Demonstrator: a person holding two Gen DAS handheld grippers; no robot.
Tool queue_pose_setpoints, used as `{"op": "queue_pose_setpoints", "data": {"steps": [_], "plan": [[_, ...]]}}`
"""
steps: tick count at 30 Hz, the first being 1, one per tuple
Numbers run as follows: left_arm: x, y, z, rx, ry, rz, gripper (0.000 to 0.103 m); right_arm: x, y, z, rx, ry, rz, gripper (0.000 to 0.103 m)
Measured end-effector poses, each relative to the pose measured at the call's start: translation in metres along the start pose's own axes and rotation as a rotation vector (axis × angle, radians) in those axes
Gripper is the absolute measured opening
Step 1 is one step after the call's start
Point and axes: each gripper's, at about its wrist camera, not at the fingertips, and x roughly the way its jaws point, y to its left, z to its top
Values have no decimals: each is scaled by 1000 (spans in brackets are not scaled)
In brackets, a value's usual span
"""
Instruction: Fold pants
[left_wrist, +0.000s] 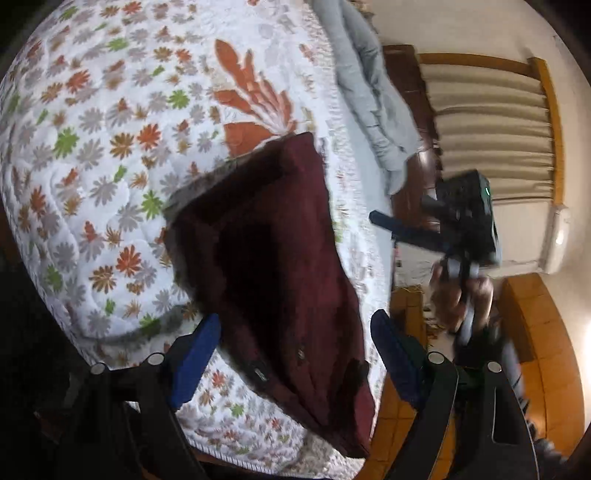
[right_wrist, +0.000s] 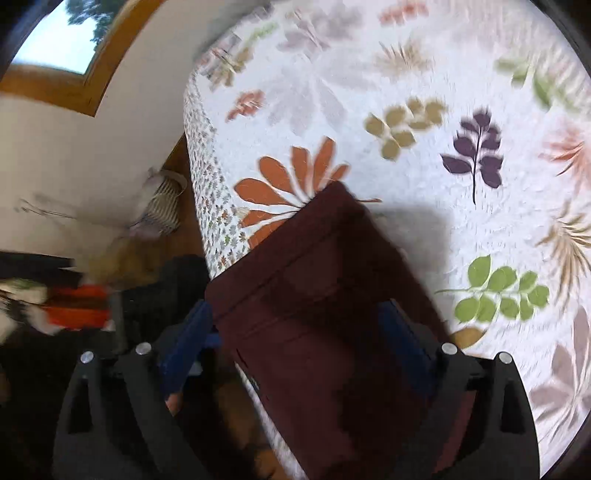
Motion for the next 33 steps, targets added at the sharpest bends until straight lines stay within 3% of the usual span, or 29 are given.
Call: {"op": "queue_pose_setpoints", "data": {"steps": [3,10,14,19,21,23,25,33], "plan": [[6,10,1,-68,-11,78,84,13,-25,28,-3,85,28,92],[13,19,17,-129,-62,23,84,79,-41,64,-79,243,106,96],[12,15,17,-121,-63,23,82,84,-35,71,-130,279,159,97],[5,11,24,-111,-72,33,78,93,-21,74,-198,347,158,94],[3,10,21,-87,-65,74,65,98,-17,76,-214,347,147,73],[1,9,21,-77,-56,90,56,96,-13,76,-229,335,121,39],[-1,11,20,-77,-52,92,49,88,-14,74,-226,313,109,25],[-22,-31,12,84,-66,56,40,24,28,45,-288,189,31,21]]}}
